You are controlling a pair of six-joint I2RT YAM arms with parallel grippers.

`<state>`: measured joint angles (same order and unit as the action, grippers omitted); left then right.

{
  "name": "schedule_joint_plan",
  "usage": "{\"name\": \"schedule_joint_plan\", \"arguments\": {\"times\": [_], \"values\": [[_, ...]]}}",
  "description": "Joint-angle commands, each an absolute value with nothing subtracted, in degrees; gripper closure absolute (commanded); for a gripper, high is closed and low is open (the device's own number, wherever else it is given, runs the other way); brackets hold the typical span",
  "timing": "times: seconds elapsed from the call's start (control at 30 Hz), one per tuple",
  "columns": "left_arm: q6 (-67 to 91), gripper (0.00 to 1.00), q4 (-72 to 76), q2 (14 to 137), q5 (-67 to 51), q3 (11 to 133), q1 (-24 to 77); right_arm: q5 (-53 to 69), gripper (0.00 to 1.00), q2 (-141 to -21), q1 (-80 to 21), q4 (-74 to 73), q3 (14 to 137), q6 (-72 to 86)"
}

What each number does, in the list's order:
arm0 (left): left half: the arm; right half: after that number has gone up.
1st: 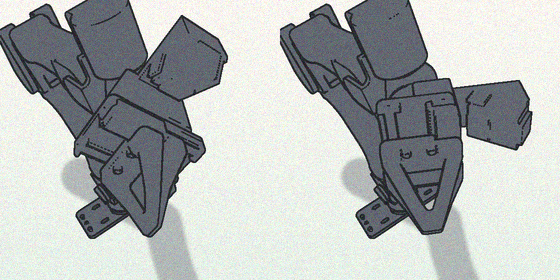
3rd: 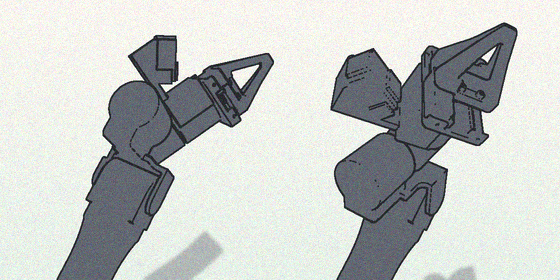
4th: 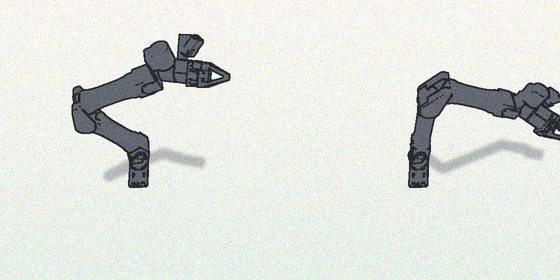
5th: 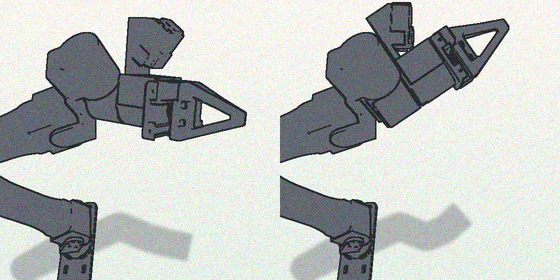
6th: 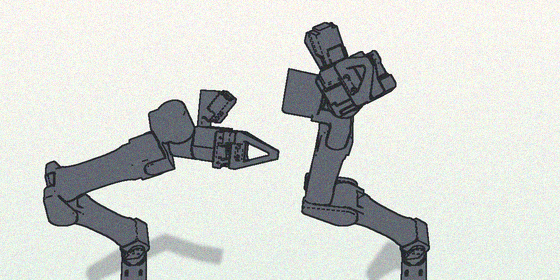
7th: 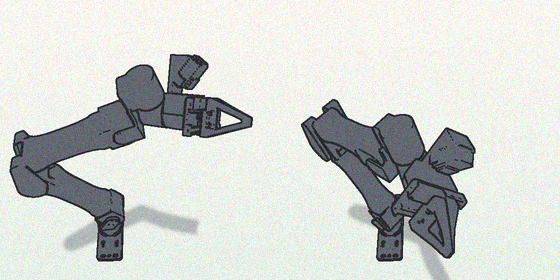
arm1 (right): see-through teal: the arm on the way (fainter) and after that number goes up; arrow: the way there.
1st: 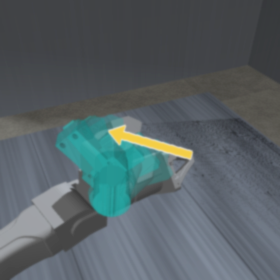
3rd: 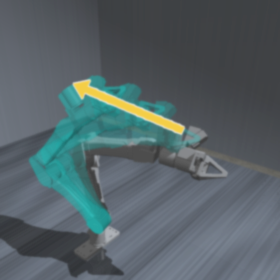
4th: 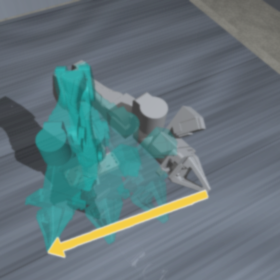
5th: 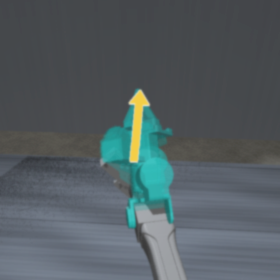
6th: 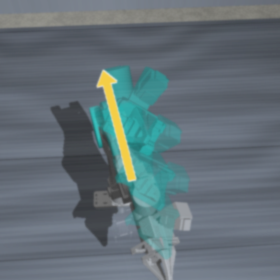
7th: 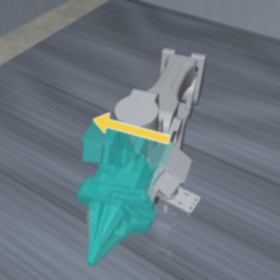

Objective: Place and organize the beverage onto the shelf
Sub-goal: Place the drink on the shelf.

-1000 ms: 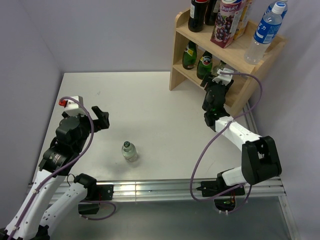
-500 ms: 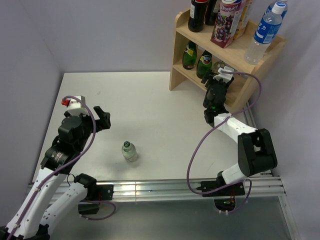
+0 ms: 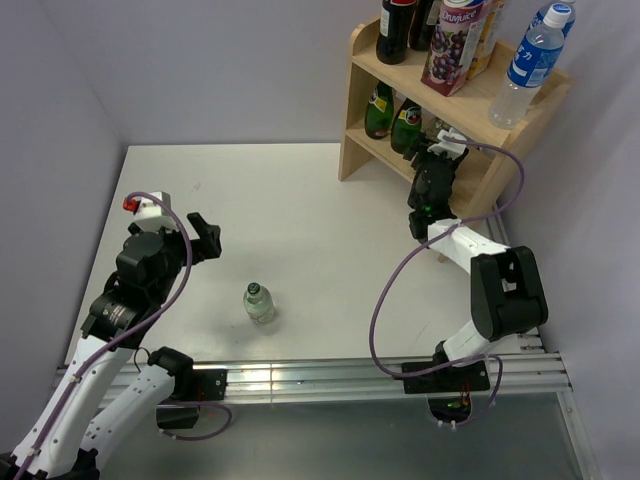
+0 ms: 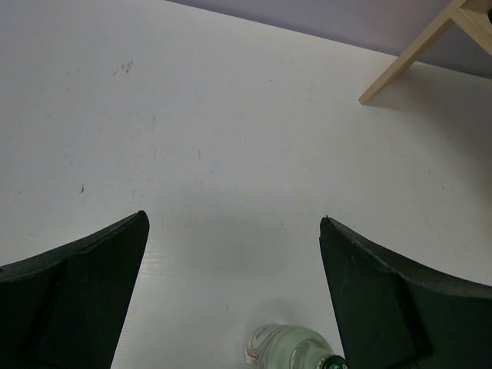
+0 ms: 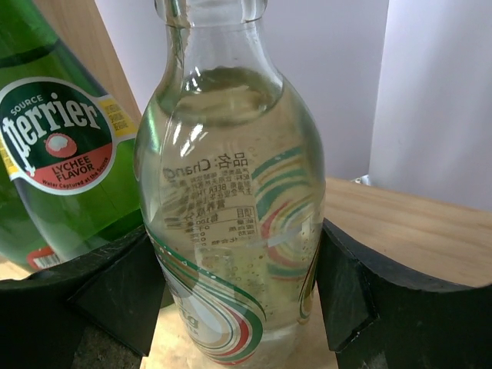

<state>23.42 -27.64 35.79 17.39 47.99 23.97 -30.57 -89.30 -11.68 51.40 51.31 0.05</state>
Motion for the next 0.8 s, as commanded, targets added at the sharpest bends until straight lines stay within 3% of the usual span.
{"name": "schedule_joint_plan", "arguments": {"times": [0.0, 0.27, 0.6, 0.77], "values": [[23.38, 0.0, -25.75, 35.33, 16.87, 47.99, 23.73, -28.04, 0.83, -92.55, -11.25, 44.83, 52.03, 2.72], [23.2, 0.01, -25.75, 35.42, 16.61, 47.81, 23.64, -27.95, 0.71, -92.91, -11.25, 41.93, 52.82, 0.62], [23.12, 0.0, -25.66, 35.6, 16.35, 47.9, 23.73, -28.83, 0.28, -90.44, -11.25, 40.87, 50.63, -0.18], [23.03, 0.01, -25.75, 35.33, 16.08, 47.9, 23.73, -27.95, 0.21, -89.3, -11.34, 39.46, 50.71, -0.09]]}}
